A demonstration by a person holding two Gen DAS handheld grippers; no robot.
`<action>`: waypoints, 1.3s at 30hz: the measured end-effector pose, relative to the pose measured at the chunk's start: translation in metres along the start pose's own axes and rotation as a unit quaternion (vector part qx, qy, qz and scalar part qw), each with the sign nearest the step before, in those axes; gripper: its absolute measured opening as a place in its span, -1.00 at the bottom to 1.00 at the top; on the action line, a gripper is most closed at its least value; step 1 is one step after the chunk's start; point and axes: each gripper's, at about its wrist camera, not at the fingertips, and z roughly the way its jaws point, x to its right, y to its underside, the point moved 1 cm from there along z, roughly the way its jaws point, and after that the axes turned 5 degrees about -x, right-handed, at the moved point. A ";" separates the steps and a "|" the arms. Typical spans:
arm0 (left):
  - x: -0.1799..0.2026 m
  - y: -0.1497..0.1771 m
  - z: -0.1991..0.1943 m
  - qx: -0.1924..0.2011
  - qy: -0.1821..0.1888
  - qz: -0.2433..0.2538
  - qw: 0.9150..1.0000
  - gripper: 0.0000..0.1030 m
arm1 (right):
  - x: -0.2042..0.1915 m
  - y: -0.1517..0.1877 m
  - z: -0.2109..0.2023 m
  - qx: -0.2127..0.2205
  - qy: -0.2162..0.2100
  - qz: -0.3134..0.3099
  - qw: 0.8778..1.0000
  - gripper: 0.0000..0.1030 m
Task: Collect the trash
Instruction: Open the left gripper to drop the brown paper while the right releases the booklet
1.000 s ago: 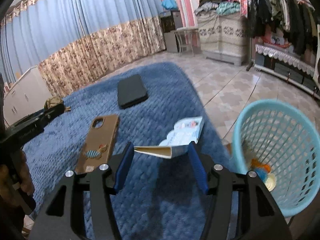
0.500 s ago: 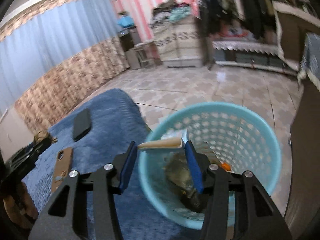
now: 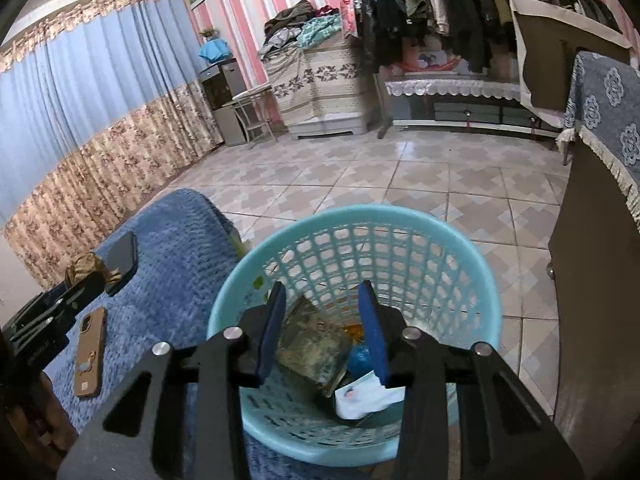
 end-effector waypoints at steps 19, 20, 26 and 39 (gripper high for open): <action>0.094 -0.016 0.064 -0.020 0.060 0.057 0.996 0.53 | 0.061 -0.010 -0.010 0.026 0.093 0.046 0.994 0.35; 0.095 -0.016 0.063 -0.018 0.058 0.059 0.996 0.59 | 0.061 -0.010 -0.010 0.027 0.093 0.046 0.994 0.38; 0.076 -0.023 0.051 -0.005 0.027 0.033 0.999 0.84 | 0.059 -0.009 -0.011 0.027 0.096 0.042 0.994 0.57; 0.004 -0.008 -0.051 0.061 -0.058 -0.015 0.996 0.90 | 0.012 -0.003 -0.020 0.035 0.093 -0.015 0.995 0.87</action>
